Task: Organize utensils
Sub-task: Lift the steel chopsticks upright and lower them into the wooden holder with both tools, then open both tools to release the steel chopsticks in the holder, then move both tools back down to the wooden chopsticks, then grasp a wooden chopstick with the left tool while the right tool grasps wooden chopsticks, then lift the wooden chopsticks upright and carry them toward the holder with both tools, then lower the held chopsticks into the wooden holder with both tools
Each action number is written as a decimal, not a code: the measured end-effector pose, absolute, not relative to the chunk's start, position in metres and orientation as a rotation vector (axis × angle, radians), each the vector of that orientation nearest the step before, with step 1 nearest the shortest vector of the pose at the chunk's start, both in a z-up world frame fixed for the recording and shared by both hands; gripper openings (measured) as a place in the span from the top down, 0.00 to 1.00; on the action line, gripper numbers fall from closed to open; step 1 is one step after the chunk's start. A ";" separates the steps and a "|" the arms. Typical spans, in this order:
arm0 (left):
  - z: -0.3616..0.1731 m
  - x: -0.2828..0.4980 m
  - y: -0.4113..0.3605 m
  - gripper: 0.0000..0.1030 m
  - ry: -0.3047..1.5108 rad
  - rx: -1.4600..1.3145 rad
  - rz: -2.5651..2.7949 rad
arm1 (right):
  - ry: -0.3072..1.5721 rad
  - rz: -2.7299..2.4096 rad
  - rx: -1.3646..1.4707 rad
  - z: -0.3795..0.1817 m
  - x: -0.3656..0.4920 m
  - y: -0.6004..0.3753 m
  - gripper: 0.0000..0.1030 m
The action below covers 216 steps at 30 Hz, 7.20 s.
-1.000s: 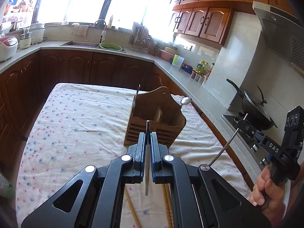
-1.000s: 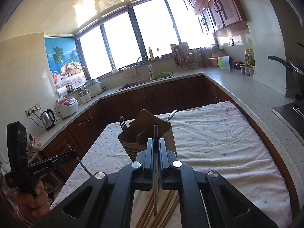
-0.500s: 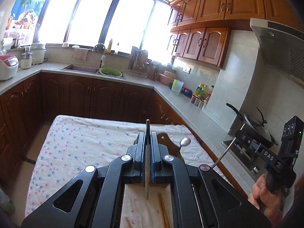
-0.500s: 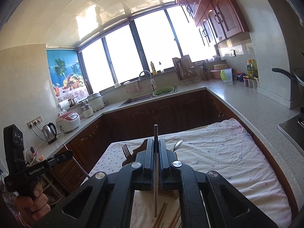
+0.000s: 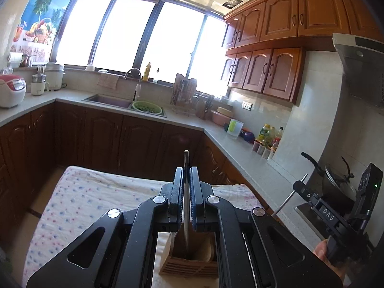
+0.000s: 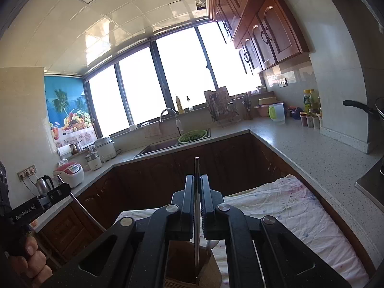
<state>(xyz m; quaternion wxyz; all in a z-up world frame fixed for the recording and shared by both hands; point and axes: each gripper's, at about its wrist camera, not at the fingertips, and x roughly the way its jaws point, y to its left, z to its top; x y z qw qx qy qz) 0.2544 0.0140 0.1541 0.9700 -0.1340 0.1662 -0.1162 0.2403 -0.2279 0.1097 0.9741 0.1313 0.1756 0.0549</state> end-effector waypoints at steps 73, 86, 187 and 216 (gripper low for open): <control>-0.014 0.127 0.037 0.31 0.813 -0.284 -0.119 | 0.656 0.129 0.363 -0.009 0.094 -0.245 0.19; -0.035 0.127 0.019 0.31 0.891 -0.217 -0.123 | 0.763 0.136 0.304 -0.038 0.098 -0.228 0.27; 0.078 0.114 0.027 0.95 0.669 -0.268 -0.326 | 0.658 0.338 0.277 0.069 0.108 -0.200 0.96; 0.178 0.180 0.015 0.95 0.392 -0.207 -0.299 | 0.432 0.286 0.269 0.143 0.172 -0.222 0.96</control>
